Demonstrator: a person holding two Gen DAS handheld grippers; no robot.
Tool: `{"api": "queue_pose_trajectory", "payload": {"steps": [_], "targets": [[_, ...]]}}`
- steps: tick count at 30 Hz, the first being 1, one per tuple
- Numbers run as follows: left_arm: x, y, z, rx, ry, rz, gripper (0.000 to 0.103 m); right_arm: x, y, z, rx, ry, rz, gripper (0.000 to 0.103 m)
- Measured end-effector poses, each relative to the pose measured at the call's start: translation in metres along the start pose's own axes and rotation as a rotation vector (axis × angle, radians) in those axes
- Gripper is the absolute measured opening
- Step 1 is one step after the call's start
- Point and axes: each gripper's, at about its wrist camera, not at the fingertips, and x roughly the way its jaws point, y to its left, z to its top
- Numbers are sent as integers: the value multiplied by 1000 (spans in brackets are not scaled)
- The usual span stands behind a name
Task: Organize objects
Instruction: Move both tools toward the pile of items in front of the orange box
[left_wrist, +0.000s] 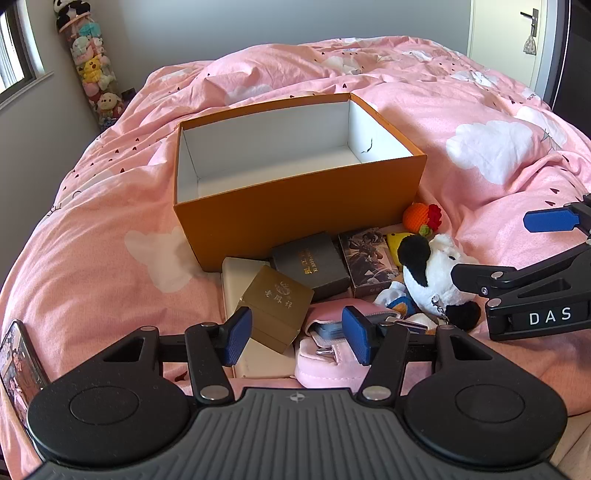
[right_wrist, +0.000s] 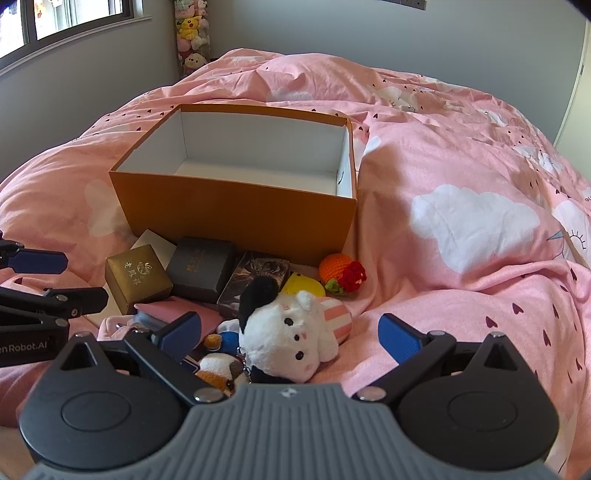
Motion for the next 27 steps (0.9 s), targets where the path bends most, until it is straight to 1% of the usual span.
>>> {"api": "queue_pose_trajectory", "payload": {"steps": [6,14,20,22,25,27], "targets": [[0,0,0,2,2,1,67,0,0,0,1,1,2,102],[2,1,-2,3,8,-7,67,2,2,-1,11,23,24,102],[8,21,-1,-29,47,-21,66,8,3,8,-2,63,52,101],[10,30,1,-51,67,-41,58,12,5,12,-17,71,65,97],[14,44,3,-88,95,-69,55,19,11,21,-53,91,89,75],[18,52,4,-106,111,-85,54,25,15,27,-61,107,119,70]]}}
